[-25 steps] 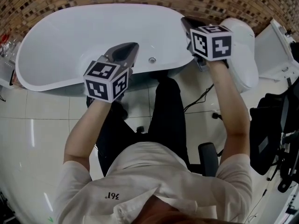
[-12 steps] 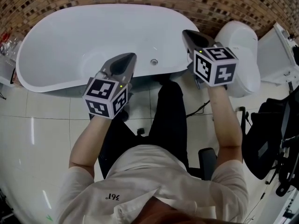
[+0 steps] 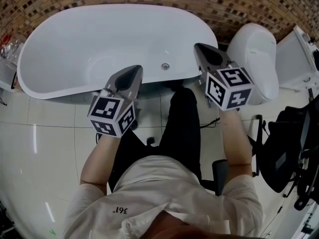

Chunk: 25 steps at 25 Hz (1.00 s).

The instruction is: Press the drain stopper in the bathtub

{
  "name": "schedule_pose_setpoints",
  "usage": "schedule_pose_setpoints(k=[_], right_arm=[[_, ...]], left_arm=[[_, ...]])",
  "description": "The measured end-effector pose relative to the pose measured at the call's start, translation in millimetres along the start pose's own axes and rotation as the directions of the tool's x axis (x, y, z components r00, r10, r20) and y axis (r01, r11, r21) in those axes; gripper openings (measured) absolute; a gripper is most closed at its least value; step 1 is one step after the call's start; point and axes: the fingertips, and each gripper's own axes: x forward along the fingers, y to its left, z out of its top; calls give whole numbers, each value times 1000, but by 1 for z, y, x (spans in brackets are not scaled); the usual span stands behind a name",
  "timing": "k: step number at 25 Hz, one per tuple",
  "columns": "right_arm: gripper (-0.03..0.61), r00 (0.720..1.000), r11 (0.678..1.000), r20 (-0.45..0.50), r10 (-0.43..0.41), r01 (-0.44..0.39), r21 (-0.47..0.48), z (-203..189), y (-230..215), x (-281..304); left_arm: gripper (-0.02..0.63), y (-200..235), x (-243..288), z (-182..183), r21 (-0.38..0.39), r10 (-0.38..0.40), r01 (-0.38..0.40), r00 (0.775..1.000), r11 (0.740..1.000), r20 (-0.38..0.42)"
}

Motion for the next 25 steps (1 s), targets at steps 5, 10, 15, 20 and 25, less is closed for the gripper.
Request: schedule_pose_setpoints(k=[5, 10, 15, 20, 25], right_arm=[[9, 1000, 999, 19, 8, -9, 42, -9, 5, -8], [6, 998, 996, 49, 25, -28, 79, -19, 15, -19], [6, 998, 994, 48, 37, -42, 104, -30, 23, -21], [6, 998, 994, 52, 30, -35, 104, -32, 22, -25], [6, 999, 994, 48, -3, -3, 113, -49, 18, -26]], left_arm=[[5, -4, -8, 1, 15, 16, -16, 1000, 1000, 19], [5, -11, -17, -8, 23, 8, -8, 1000, 1000, 11], [5, -11, -22, -12, 19, 10, -10, 1000, 1000, 4], [5, -11, -27, -11, 20, 15, -15, 1000, 1000, 13], [5, -12, -28, -15, 17, 18, -18, 1000, 1000, 10]])
